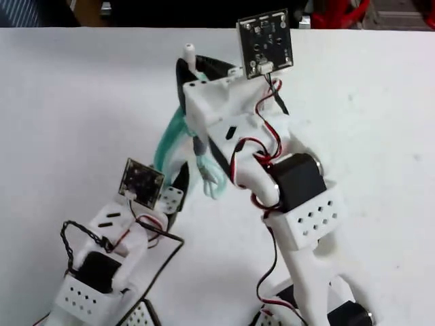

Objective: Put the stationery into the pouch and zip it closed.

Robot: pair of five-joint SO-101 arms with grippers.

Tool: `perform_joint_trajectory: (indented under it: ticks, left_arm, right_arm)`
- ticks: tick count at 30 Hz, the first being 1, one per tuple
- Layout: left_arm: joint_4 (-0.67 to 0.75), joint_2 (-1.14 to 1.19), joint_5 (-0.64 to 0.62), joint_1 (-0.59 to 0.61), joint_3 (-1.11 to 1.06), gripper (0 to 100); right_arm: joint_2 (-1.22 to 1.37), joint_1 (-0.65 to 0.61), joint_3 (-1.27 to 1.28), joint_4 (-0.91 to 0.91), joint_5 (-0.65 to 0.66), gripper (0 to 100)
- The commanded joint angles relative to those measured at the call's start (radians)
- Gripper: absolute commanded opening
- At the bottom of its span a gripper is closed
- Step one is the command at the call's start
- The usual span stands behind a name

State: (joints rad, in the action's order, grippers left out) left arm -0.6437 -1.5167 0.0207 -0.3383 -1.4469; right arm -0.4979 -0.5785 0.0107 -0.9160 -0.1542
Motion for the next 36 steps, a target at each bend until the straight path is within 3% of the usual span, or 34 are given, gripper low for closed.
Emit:
perform_joint_trajectory:
  ticks: [1,8,14,17,24,31,36]
  left_arm:
    - [0.021,-0.013,0.012,0.002,0.008,10]
    - [0.021,-0.013,0.012,0.004,0.006,10]
    - [0.021,-0.013,0.012,0.004,0.006,10]
    - [0.021,-0.013,0.012,0.004,0.006,10]
    - [0.021,-0.013,0.012,0.004,0.006,10]
    - [0.021,-0.013,0.012,0.004,0.006,10]
    - [0.021,-0.013,0.011,0.024,0.009,10]
  right_arm:
    - [-0.001,0.022,-0.002,-0.012,-0.018,1.8]
    - [-0.002,0.087,0.101,-0.021,-0.015,2.5]
    - [-0.012,0.079,0.069,-0.068,-0.015,25.5]
    - [-0.012,0.088,0.023,-0.085,-0.012,26.2]
    - [-0.012,0.099,-0.161,-0.257,0.158,23.1]
    - [0.008,0.389,-0.141,-0.426,0.347,16.9]
    - [0.067,0.575,0.120,-0.458,0.660,16.3]
